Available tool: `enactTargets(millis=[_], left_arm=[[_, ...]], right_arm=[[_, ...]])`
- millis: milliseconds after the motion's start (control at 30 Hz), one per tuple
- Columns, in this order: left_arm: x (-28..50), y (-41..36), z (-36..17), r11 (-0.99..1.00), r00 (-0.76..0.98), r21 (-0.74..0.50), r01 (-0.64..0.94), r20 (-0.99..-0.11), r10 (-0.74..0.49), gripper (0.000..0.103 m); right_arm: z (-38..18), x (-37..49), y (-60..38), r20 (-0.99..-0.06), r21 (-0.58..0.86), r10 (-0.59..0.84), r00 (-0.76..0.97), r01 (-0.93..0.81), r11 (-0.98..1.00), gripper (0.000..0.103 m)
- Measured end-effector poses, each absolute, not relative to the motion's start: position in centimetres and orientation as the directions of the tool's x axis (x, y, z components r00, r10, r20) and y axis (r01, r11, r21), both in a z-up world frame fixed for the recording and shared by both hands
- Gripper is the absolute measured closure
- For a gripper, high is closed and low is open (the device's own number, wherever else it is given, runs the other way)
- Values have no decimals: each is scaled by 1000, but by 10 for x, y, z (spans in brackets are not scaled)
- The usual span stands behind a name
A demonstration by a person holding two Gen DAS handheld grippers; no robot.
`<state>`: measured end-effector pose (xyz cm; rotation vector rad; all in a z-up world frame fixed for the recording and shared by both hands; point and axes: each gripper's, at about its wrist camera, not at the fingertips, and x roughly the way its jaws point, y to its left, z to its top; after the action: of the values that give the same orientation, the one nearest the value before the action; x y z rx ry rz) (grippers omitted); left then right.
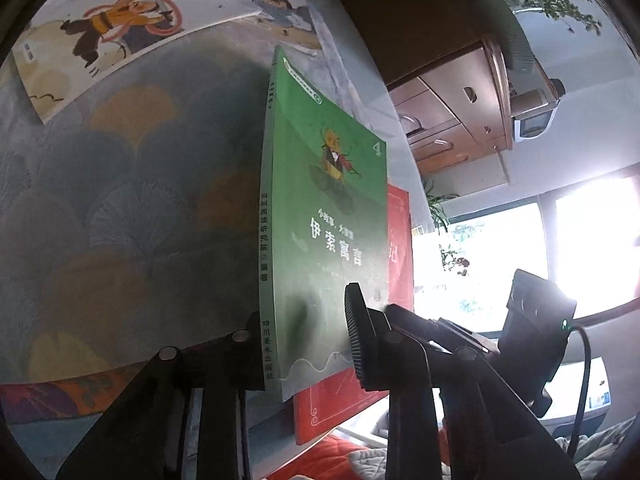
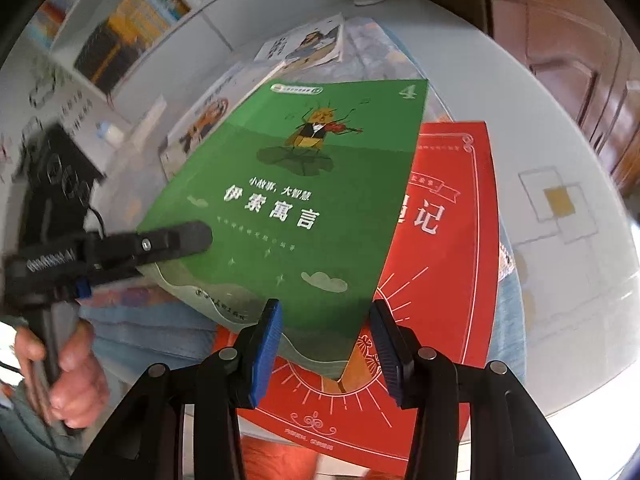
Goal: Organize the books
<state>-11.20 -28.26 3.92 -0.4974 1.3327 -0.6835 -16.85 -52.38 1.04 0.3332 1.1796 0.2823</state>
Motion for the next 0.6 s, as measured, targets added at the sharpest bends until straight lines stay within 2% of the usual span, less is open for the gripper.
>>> enactTargets(millis=[100,267,333,400,467,533,600], left_arm=[[-112,-282,37,718,90,-677,162,-715,-694,80],[-110,-283,32,752,105,-640,156,-746,-657,80],[-109,-282,31,740,104,-656,148,-734,-671,88],[-107,-277,32,670,100,-733,113,-663,-742,90],[-103,-270,34,550,105,-834,44,-543,-833,90],[-99,-267,34,497,115,-868,10,-492,-863,90],[-96,-264,33,440,119,-898,-24,-440,-890,90]], right_arm=[[10,-166,-533,-830,458,435,350,-20,889,58],[12,-164,-532,-829,459,436,351,-20,888,58],[12,-164,-532,-832,450,431,350,-28,892,58],[12,-163,-533,-837,444,424,346,-23,896,58],[12,-164,-538,-832,468,442,335,-2,884,55],[8,-162,-550,-797,554,516,314,40,831,48],[3,-161,-565,-735,657,602,314,105,747,46]])
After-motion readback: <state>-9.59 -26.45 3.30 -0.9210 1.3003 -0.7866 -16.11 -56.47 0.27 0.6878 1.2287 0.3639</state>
